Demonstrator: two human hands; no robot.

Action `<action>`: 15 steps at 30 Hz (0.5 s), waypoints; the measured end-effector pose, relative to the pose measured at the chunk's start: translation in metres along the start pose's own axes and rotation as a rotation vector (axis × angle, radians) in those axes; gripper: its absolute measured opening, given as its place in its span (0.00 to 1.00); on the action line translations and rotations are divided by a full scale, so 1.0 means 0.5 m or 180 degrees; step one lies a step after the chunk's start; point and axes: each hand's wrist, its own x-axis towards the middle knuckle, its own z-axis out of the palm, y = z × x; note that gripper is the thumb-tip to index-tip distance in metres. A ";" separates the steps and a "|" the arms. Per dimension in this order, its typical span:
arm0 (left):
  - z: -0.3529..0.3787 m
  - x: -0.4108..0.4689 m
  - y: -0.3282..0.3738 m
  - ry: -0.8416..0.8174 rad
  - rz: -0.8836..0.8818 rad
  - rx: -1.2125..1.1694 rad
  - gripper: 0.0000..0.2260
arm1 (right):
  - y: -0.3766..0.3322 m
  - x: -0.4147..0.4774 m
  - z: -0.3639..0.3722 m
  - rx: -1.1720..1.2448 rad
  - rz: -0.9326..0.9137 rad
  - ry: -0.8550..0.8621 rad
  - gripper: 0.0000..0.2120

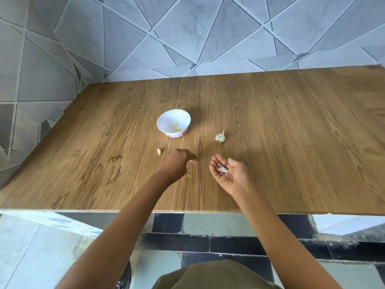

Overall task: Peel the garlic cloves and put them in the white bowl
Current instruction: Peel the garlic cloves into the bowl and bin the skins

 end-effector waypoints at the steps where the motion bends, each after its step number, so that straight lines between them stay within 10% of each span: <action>1: 0.007 -0.002 -0.001 -0.0083 0.0145 0.0034 0.23 | 0.001 0.001 -0.002 0.0000 0.0001 -0.0008 0.18; 9: 0.012 -0.043 -0.036 -0.0054 0.0565 0.0031 0.19 | 0.004 0.004 -0.006 0.0008 -0.0018 -0.0059 0.18; 15: 0.010 -0.030 -0.033 0.0136 -0.0158 -0.0094 0.17 | 0.009 0.003 0.000 -0.0061 -0.0061 -0.0043 0.18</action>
